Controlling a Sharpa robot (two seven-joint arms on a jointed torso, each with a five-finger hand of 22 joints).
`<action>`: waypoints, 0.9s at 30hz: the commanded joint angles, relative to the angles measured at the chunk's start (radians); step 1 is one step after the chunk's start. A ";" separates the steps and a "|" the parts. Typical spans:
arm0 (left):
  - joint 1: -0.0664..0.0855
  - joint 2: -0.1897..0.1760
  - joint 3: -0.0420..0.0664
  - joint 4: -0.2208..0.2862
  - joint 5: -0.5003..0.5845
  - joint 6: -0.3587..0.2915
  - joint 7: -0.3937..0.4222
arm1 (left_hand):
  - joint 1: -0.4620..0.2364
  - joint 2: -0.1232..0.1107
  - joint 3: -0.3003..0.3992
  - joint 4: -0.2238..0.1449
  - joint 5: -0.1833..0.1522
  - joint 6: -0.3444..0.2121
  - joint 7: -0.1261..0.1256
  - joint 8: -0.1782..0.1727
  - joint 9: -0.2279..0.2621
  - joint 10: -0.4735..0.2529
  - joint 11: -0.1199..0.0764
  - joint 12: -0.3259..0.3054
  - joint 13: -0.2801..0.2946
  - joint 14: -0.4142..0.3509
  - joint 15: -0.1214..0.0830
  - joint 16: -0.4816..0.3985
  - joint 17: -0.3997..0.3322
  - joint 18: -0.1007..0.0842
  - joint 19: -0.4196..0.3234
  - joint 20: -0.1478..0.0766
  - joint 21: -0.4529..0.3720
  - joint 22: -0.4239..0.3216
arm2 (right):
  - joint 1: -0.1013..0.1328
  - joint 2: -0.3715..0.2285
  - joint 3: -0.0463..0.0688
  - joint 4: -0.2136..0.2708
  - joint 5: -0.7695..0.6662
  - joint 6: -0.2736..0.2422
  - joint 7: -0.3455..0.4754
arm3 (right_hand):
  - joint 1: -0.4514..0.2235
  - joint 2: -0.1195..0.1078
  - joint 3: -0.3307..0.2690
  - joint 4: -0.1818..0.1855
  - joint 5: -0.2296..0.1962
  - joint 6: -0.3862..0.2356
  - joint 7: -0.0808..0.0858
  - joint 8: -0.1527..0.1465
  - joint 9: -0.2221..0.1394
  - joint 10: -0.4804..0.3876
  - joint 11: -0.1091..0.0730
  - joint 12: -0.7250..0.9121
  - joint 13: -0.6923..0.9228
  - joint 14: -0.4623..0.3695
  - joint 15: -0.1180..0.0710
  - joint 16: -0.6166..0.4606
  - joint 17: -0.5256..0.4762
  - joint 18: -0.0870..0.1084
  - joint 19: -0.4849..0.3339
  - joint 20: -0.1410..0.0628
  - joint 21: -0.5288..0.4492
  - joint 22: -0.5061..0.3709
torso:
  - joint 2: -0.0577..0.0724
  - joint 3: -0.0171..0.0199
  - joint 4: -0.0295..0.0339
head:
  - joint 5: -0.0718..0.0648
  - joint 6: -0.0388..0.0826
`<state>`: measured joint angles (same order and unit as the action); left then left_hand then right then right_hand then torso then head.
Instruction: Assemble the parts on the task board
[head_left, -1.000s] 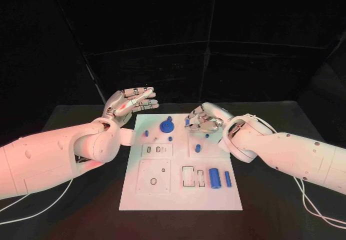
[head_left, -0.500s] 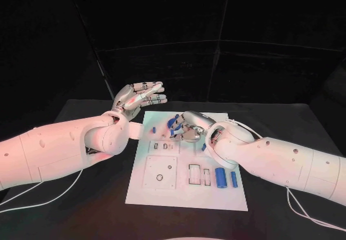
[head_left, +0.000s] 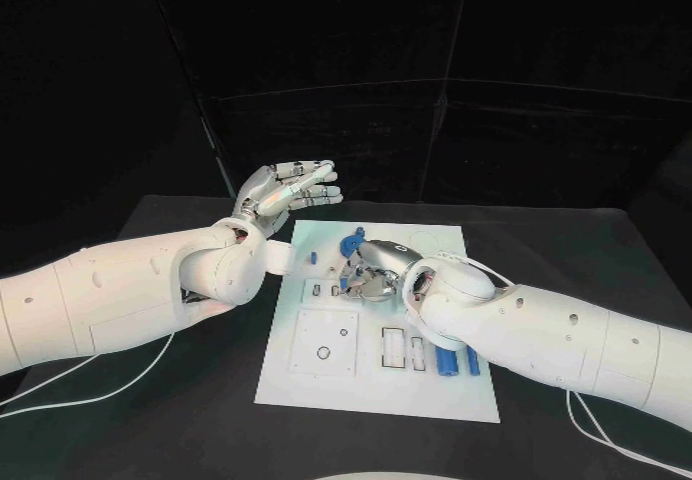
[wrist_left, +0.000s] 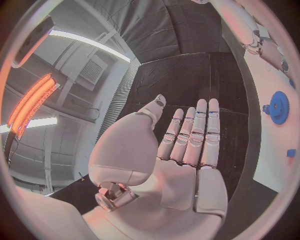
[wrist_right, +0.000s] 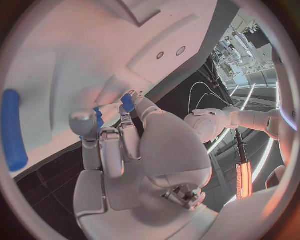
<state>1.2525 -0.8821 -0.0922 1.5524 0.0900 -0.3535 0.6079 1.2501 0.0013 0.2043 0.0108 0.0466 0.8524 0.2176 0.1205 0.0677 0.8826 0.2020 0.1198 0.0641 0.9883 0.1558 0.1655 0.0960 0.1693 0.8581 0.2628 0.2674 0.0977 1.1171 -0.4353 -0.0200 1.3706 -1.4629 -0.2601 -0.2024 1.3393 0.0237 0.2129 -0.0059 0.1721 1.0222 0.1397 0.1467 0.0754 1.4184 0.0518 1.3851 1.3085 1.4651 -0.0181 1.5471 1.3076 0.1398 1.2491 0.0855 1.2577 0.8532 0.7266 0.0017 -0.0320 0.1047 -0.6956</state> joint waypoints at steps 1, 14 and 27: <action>0.002 0.001 0.001 0.000 0.002 0.012 0.007 | 0.008 0.006 -0.001 -0.005 0.004 0.007 0.022 -0.004 0.000 0.008 -0.003 -0.005 0.000 0.010 0.000 -0.006 -0.001 0.014 0.009 0.000 0.000 -0.001 | -0.001 0.004 0.000 -0.005 -0.046 0.015 -0.026 | -0.008 0.001 0.006 -0.001 0.003 -0.002 -0.002 -0.003 0.001 -0.010 0.000 -0.007 0.035 0.092 -0.003 -0.001 0.202 -0.011 -0.006 0.000 -0.007 -0.001 | 0.001 0.0003 0.0018 | 0.000 -0.001; 0.002 0.005 0.001 -0.003 0.002 0.013 0.007 | 0.009 0.007 -0.001 -0.007 0.004 0.009 0.021 -0.004 0.000 0.010 -0.003 -0.005 0.001 0.011 0.000 -0.007 -0.001 0.014 0.010 0.000 -0.001 -0.002 | -0.007 0.011 -0.001 -0.014 -0.052 0.017 -0.022 | -0.008 0.000 0.007 -0.002 0.005 -0.002 -0.002 -0.004 0.001 -0.010 0.000 -0.006 0.035 0.092 -0.003 -0.001 0.204 -0.012 -0.006 0.000 -0.006 0.000 | 0.000 0.0011 0.0006 | 0.005 -0.005; 0.002 0.007 0.001 -0.006 0.002 0.013 0.005 | 0.009 0.007 -0.001 -0.008 0.004 0.009 0.022 -0.004 0.000 0.010 -0.003 -0.005 0.000 0.011 0.000 -0.007 -0.001 0.014 0.010 0.000 -0.001 -0.002 | -0.008 0.007 -0.002 -0.019 -0.052 0.053 -0.034 | -0.010 -0.007 0.007 -0.004 0.005 -0.002 -0.001 -0.004 0.001 -0.011 0.001 -0.008 0.034 0.092 -0.002 -0.001 0.204 -0.012 -0.006 0.001 -0.007 0.000 | 0.001 0.0013 -0.0001 | 0.003 -0.011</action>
<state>1.2528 -0.8762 -0.0922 1.5460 0.0918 -0.3531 0.6076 1.2548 0.0059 0.2014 0.0079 0.0466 0.8524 0.2176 0.1205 0.0677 0.8864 0.1982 0.1199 0.0641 0.9920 0.1521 0.1621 0.0961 0.1694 0.8581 0.2628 0.2674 0.0969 1.1115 -0.4256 -0.0182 1.3556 -1.5066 -0.2482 -0.2186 1.3353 0.0197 0.2154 -0.0087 0.1721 1.0156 0.1374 0.1387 0.0760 1.4148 0.0554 1.3805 1.3085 1.4650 -0.0181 1.5471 1.3075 0.1398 1.2491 0.0856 1.2577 0.8533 0.7271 0.0029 -0.0319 0.1078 -0.7058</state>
